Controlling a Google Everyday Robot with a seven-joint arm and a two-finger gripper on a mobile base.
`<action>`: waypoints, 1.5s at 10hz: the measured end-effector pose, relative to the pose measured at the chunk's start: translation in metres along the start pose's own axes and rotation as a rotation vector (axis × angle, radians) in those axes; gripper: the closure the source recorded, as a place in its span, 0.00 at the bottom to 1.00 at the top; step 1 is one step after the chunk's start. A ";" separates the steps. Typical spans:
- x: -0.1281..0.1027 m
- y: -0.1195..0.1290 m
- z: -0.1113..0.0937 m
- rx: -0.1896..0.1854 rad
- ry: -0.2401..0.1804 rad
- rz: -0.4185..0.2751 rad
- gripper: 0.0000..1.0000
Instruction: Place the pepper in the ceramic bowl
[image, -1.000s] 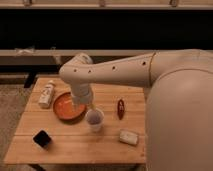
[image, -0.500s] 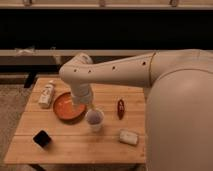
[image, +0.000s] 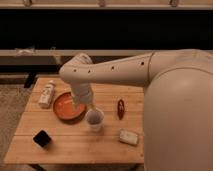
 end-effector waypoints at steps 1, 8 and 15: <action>-0.013 -0.013 0.006 0.008 -0.004 0.021 0.35; -0.102 -0.133 0.038 0.046 -0.036 0.180 0.35; -0.086 -0.181 0.118 0.026 0.065 0.181 0.35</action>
